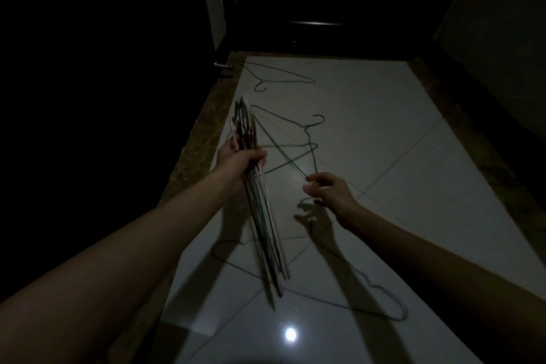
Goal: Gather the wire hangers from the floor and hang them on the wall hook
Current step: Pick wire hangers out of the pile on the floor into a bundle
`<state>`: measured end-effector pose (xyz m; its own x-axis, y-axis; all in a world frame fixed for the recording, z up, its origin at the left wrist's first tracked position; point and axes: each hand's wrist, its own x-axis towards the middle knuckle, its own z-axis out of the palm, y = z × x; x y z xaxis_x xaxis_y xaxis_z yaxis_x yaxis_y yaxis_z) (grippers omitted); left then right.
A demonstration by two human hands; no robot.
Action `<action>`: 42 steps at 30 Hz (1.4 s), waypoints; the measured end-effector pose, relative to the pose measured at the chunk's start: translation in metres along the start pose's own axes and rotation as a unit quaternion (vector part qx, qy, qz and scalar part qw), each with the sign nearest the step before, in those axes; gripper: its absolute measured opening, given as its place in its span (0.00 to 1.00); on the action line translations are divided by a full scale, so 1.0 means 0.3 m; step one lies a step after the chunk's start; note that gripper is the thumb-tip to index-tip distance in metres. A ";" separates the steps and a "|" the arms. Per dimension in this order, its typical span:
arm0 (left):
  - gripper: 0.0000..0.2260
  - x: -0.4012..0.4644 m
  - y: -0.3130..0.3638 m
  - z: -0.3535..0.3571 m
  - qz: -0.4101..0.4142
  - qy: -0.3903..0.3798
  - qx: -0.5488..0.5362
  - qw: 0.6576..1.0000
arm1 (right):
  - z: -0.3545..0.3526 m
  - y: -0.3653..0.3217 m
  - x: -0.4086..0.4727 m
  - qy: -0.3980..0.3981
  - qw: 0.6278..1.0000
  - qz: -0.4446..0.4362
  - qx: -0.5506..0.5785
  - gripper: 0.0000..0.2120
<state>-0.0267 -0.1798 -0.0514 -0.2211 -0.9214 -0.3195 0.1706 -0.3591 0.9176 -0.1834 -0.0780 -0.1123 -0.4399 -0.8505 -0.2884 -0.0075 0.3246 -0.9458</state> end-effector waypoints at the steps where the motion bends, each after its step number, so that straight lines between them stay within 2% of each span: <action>1: 0.15 0.007 0.002 -0.004 0.001 -0.005 0.001 1.000 | -0.023 0.029 -0.005 0.011 1.000 0.002 -0.018 0.11; 4: 0.11 0.014 -0.024 0.000 -0.008 -0.008 0.004 1.000 | -0.077 0.144 -0.027 0.018 0.997 0.026 -0.069 0.10; 7: 0.15 0.007 -0.045 0.008 -0.020 -0.006 -0.004 1.000 | -0.094 0.241 -0.057 0.005 0.993 0.037 -0.115 0.11; 11: 0.16 0.010 -0.055 0.011 -0.022 -0.012 -0.003 1.000 | -0.096 0.336 -0.057 -0.013 0.954 0.011 -0.299 0.18; 13: 0.17 0.019 -0.064 0.011 -0.026 -0.016 -0.003 1.000 | -0.084 0.366 -0.049 -0.008 0.936 0.014 -0.352 0.20; 15: 0.20 0.028 -0.071 0.012 -0.031 -0.014 0.000 0.999 | -0.072 0.387 -0.037 0.008 0.931 0.018 -0.364 0.17; 19: 0.22 0.033 -0.079 0.014 -0.034 -0.012 0.001 0.999 | -0.052 0.387 -0.032 0.037 0.935 0.026 -0.351 0.06; 22: 0.20 0.029 -0.075 0.014 -0.035 -0.014 -0.002 0.999 | -0.044 0.389 -0.035 0.040 0.937 0.022 -0.345 0.03; 26: 0.21 0.022 -0.058 0.008 -0.029 -0.011 0.001 1.000 | -0.060 0.352 -0.039 0.059 0.971 0.053 -0.227 0.04; 31: 0.24 0.004 -0.019 0.001 -0.006 -0.016 0.002 1.000 | -0.093 0.259 -0.067 0.069 0.988 0.066 -0.119 0.04; 33: 0.21 -0.008 0.004 0.002 -0.006 -0.018 -0.003 1.000 | -0.108 0.204 -0.073 0.066 0.992 0.062 -0.090 0.06; 36: 0.11 -0.027 0.035 0.004 -0.014 -0.033 0.001 0.999 | -0.127 0.115 -0.080 0.050 0.995 0.046 -0.077 0.09; 42: 0.12 -0.063 0.075 0.014 -0.011 -0.040 0.035 0.999 | -0.143 -0.059 -0.105 0.057 0.998 0.023 -0.006 0.01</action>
<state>-0.0228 -0.1697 -0.0237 -0.3010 -0.8978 -0.3216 0.0986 -0.3648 0.9259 -0.2080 -0.0392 -0.0800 -0.5389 -0.7828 -0.3112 0.0040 0.3671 -0.9302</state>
